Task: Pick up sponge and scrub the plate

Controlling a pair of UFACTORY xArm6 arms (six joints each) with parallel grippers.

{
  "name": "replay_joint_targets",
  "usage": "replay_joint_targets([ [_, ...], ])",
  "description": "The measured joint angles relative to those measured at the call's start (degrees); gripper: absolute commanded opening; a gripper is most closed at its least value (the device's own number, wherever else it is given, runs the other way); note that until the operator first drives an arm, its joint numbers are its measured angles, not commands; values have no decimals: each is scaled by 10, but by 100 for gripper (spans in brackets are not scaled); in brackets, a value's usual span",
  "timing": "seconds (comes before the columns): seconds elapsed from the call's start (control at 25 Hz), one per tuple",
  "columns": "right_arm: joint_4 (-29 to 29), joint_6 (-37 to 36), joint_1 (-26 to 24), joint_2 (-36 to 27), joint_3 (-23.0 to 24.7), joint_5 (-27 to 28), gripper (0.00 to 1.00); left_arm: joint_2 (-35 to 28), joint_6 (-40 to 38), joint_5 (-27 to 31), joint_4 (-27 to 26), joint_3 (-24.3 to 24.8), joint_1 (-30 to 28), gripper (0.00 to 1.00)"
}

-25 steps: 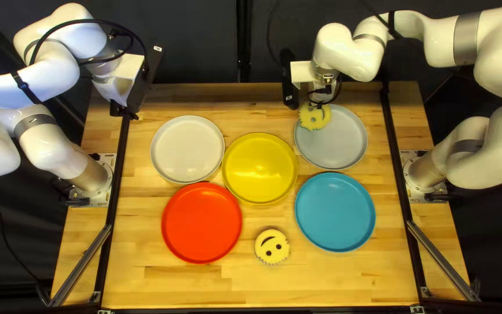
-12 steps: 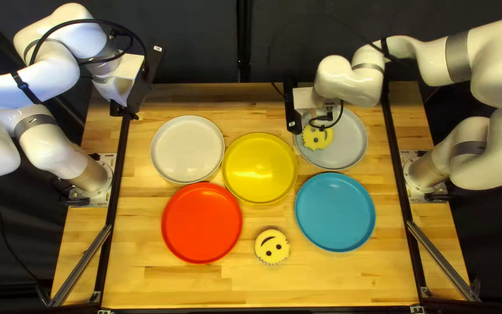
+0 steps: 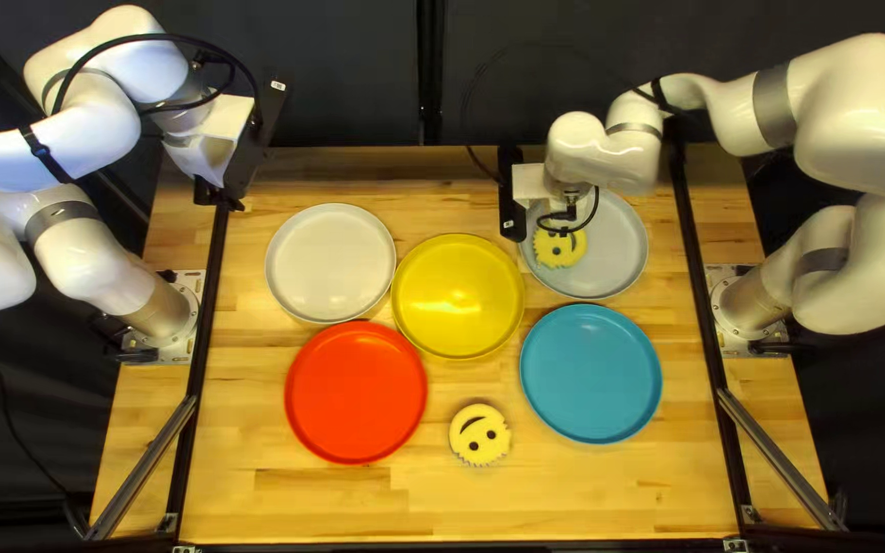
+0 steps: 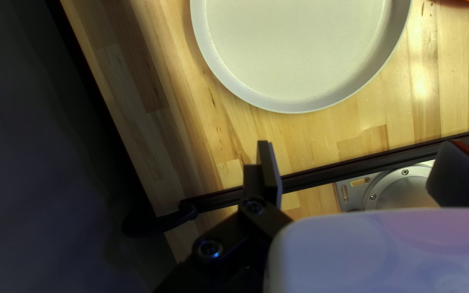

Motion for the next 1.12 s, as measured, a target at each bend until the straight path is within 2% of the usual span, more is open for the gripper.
replay_joint_targets([
  [0.12,0,-12,-22,3,-11,12,0,0,0,0,0,0,0,100],
  [0.28,0,-9,-26,-13,-3,20,0,0,0,0,0,0,0,100],
  [0.84,11,41,69,-125,120,-14,0,0,0,0,0,0,0,100],
  [1.0,15,33,73,-159,159,-38,0,0,0,0,0,0,0,100],
  [1.12,16,11,51,-163,174,-68,0,0,0,0,0,0,0,100],
])
